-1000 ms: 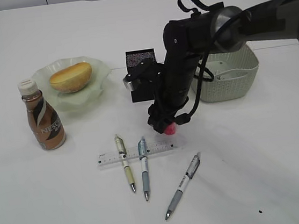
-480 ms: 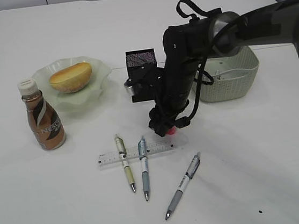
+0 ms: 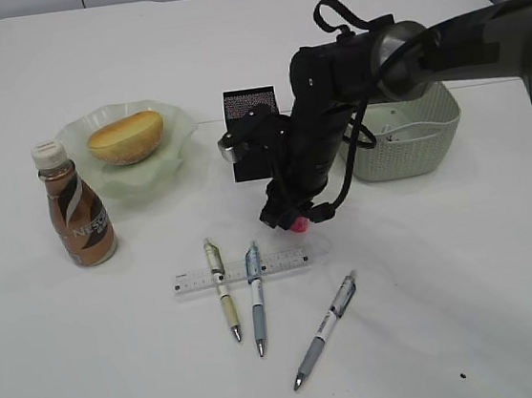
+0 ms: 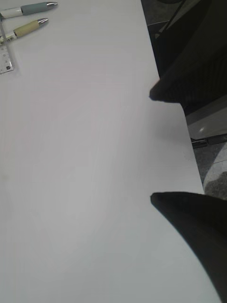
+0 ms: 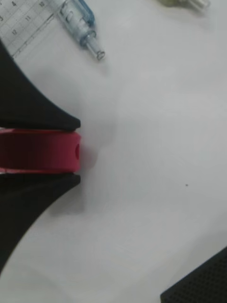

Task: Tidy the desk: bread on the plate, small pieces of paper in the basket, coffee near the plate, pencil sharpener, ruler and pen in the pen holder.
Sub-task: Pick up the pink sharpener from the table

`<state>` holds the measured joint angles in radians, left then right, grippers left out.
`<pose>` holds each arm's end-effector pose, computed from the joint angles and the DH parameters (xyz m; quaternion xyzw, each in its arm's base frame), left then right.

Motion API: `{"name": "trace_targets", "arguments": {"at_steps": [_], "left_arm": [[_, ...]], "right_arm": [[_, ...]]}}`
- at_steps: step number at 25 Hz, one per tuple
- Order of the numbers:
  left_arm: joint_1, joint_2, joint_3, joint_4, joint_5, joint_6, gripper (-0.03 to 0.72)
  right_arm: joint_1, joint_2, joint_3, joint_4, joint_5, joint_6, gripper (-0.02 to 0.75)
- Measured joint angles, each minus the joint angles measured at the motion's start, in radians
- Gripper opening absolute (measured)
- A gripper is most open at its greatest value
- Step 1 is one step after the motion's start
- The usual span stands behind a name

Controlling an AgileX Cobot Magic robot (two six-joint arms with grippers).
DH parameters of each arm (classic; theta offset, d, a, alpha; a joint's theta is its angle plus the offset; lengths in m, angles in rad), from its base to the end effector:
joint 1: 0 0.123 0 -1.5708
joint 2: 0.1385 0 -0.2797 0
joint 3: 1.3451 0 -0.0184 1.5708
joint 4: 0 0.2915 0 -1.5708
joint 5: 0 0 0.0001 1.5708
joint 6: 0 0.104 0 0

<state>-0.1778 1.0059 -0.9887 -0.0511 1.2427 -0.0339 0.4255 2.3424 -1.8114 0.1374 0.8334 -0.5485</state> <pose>0.2098 -0.0428 0.3206 0.0672 0.9776 -0.0461 0.1939 0.4714 0.2252 0.0872 -0.4281 0.8901 0.0479 0.1492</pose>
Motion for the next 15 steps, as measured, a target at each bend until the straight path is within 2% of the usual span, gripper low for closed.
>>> {"name": "trace_targets", "arguments": {"at_steps": [5,9,15], "left_arm": [[0.000,0.000,0.000,0.000,0.000,0.000,0.433],[0.000,0.000,0.000,0.000,0.000,0.000,0.433],[0.000,0.000,0.000,0.000,0.000,0.000,0.433]], "right_arm": [[0.000,0.000,0.000,0.000,0.019,0.029,0.171],[0.000,0.000,-0.009,0.000,0.088,0.134,0.171],[-0.002,0.000,-0.112,-0.047,0.231,0.487,0.171]]}}
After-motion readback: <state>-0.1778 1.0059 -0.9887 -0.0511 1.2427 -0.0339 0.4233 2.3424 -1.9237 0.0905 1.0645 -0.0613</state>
